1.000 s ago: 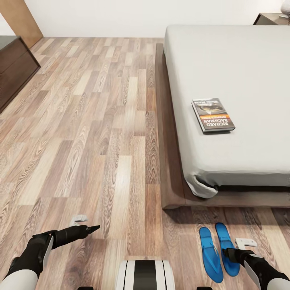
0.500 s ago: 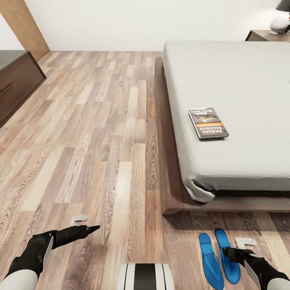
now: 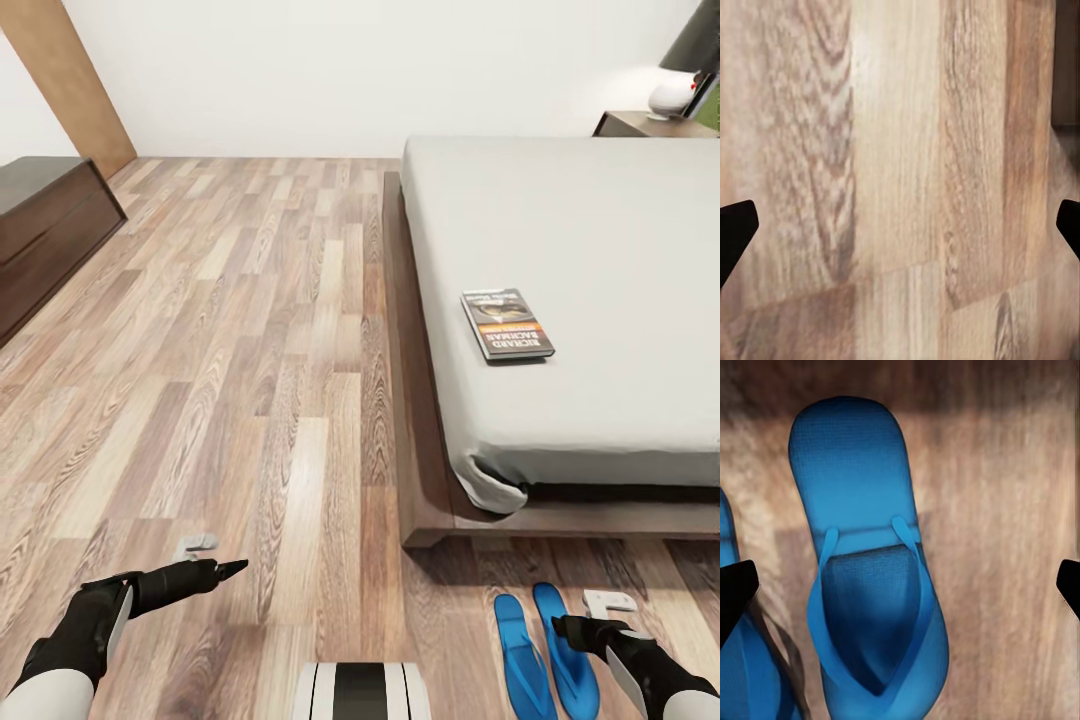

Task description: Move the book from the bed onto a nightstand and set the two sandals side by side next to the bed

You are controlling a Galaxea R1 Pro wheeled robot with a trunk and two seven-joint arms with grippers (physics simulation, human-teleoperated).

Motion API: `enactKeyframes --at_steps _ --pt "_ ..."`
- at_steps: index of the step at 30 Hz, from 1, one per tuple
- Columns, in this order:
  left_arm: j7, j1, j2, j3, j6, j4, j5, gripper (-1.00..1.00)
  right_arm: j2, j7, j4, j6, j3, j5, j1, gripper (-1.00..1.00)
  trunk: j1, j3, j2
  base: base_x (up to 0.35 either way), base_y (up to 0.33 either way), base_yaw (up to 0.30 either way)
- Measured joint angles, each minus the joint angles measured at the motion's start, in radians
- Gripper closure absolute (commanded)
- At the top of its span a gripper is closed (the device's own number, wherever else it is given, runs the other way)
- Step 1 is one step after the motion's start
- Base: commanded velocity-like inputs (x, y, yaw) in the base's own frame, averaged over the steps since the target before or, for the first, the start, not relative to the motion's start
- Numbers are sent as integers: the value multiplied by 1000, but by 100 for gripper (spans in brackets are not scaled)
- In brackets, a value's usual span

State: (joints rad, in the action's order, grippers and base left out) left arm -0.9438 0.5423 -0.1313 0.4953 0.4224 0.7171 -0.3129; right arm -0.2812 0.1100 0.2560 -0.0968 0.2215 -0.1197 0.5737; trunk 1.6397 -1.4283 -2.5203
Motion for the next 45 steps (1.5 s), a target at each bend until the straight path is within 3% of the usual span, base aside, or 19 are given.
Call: enactKeyframes --at_steps 24,31,35,37,41,42,44,45 --pt "10 0 17 0 -1 -2 -3 -100 -1 0 -14 12 1 6 0 -100 -11 93 6 0 0 0" --pt "143 -7 52 -2 -6 -69 -5 -100 0 1 -15 12 2 5 0 -100 -14 120 7 0 0 0" --pt "195 -11 59 -2 -14 -100 -3 -100 0 0 -18 12 2 5 0 -100 -16 135 8 0 0 0" --pt "208 -13 59 -1 -38 -142 -3 -100 0 -1 -23 12 2 5 0 -100 -17 143 9 0 0 0" --pt "263 -14 56 -2 -162 -263 -5 -100 0 0 -81 14 1 5 0 -100 -18 159 10 0 0 0" --pt "310 -14 56 -2 -227 -314 -6 -100 0 0 -124 15 1 2 0 -100 -19 162 10 0 0 0" --pt "390 -14 57 -3 -296 -389 -4 -100 0 1 -181 34 1 3 0 -100 -20 170 10 0 0 0" --pt "399 -13 57 -2 -302 -398 -2 -100 0 1 -186 40 1 3 0 -100 -20 174 11 0 0 0"
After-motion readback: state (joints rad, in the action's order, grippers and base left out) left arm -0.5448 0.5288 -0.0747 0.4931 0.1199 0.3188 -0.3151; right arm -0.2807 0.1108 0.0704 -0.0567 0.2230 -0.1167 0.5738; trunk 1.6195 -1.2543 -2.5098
